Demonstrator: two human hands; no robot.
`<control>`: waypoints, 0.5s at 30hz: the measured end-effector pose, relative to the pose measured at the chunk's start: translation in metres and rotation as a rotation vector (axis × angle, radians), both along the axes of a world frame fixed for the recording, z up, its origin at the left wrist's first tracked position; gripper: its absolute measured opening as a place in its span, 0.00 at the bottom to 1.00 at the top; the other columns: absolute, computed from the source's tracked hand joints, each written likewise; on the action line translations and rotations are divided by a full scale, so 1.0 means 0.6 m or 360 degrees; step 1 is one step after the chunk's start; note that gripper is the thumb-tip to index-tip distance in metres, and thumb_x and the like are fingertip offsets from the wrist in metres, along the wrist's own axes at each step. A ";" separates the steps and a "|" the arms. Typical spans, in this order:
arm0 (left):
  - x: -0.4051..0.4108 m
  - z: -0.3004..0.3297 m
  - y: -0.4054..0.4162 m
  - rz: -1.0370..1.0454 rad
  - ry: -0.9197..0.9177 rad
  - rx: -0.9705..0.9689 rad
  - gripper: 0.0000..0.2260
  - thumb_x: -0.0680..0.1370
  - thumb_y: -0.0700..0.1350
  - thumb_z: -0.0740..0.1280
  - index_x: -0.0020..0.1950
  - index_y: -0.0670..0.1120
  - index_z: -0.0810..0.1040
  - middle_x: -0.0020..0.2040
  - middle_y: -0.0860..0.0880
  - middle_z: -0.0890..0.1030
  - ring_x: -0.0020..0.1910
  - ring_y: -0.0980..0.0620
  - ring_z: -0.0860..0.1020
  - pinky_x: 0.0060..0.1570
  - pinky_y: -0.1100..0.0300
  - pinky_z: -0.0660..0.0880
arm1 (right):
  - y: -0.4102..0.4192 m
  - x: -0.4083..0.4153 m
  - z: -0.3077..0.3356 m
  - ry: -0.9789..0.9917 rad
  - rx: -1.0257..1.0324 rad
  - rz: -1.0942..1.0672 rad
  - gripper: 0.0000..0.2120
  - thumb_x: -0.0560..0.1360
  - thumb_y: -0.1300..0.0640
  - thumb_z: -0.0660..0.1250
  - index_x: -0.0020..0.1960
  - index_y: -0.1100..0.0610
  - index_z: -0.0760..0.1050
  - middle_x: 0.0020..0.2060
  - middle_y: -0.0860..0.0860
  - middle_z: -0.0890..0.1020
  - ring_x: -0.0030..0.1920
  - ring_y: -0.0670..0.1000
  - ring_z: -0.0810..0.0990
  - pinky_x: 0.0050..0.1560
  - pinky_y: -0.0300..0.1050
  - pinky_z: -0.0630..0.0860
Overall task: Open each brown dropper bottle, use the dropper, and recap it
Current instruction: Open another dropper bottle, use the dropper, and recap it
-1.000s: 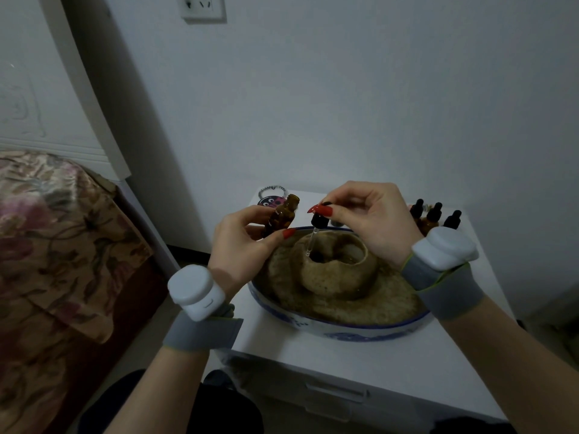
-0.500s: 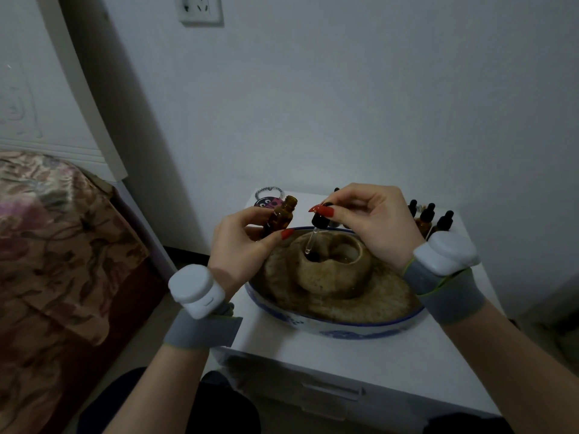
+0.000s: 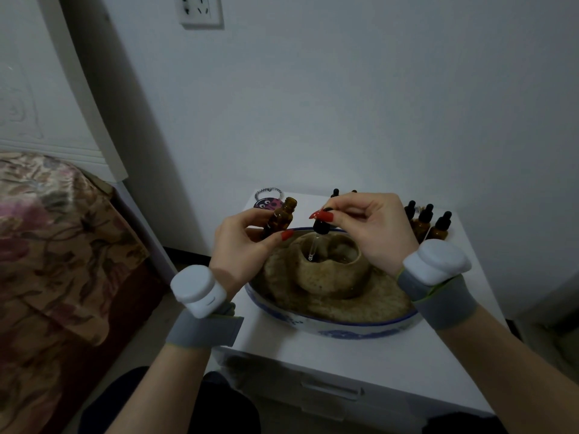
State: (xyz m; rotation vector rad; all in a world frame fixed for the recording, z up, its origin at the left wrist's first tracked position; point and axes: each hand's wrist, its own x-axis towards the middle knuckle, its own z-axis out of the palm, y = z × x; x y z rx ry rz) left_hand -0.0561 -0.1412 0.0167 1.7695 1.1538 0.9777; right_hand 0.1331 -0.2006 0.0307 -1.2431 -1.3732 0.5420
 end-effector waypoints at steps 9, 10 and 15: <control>0.001 0.001 -0.001 0.0001 -0.0016 -0.0031 0.15 0.71 0.42 0.75 0.57 0.47 0.81 0.50 0.49 0.83 0.48 0.55 0.82 0.53 0.56 0.79 | -0.003 -0.003 0.001 -0.0004 -0.0018 -0.0012 0.05 0.72 0.66 0.71 0.47 0.61 0.83 0.40 0.50 0.85 0.43 0.44 0.84 0.50 0.36 0.79; 0.000 0.001 -0.001 0.0001 -0.0020 -0.0034 0.15 0.71 0.42 0.75 0.57 0.47 0.81 0.50 0.49 0.83 0.48 0.54 0.82 0.53 0.56 0.79 | -0.003 -0.004 0.002 -0.0008 -0.0016 -0.0008 0.05 0.72 0.66 0.71 0.47 0.61 0.83 0.40 0.49 0.85 0.43 0.43 0.84 0.50 0.35 0.79; 0.000 0.001 -0.001 -0.0004 -0.0021 -0.0030 0.14 0.71 0.42 0.75 0.56 0.49 0.81 0.50 0.50 0.83 0.48 0.54 0.82 0.53 0.56 0.80 | -0.003 -0.004 0.005 0.0013 -0.0029 0.0062 0.05 0.72 0.67 0.71 0.47 0.61 0.82 0.42 0.52 0.85 0.46 0.47 0.84 0.52 0.39 0.80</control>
